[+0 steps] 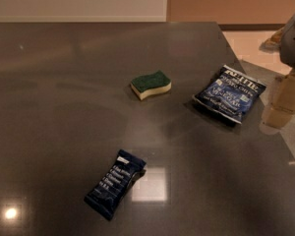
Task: Move sponge near rxbar blueberry
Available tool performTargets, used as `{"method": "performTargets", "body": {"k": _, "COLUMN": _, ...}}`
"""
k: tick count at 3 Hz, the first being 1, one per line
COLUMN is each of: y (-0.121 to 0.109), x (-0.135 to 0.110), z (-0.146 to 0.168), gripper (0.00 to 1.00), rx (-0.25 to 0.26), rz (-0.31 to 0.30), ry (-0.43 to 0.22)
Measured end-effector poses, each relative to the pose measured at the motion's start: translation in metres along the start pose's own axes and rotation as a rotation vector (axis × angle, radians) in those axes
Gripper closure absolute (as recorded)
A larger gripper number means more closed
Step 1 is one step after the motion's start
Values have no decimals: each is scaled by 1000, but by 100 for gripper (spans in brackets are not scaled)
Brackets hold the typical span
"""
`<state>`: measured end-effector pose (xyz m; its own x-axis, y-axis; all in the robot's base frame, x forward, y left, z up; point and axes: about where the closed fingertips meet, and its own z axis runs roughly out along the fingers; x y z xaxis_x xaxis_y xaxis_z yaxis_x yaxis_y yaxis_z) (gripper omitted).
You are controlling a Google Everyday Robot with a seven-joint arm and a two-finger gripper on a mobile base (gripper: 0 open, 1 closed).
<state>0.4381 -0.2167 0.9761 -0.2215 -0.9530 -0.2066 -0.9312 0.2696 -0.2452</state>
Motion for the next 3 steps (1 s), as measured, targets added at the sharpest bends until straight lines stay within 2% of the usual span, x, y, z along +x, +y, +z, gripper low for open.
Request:
{"method": "performTargets", "body": {"k": 2, "y": -9, "x": -7, "z": 2, "gripper": 0, "rx": 4, "rz": -23, "ry": -11}}
{"method": "performTargets", "body": {"k": 3, "y": -28, "x": -22, "z": 19, "gripper": 0, "rx": -13, "rz": -59, "ry": -45}}
